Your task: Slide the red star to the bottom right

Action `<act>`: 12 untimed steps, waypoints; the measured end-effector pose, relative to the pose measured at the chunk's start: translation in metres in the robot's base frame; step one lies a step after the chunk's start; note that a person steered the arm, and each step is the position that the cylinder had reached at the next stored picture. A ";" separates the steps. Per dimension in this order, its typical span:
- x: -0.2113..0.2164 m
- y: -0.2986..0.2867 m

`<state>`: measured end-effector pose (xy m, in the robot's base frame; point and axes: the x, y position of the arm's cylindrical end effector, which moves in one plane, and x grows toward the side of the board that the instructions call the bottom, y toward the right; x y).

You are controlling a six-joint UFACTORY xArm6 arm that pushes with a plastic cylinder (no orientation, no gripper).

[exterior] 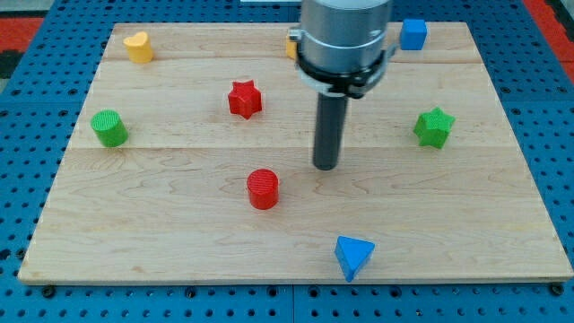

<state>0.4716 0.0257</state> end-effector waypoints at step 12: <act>-0.118 -0.034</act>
<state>0.3534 -0.0084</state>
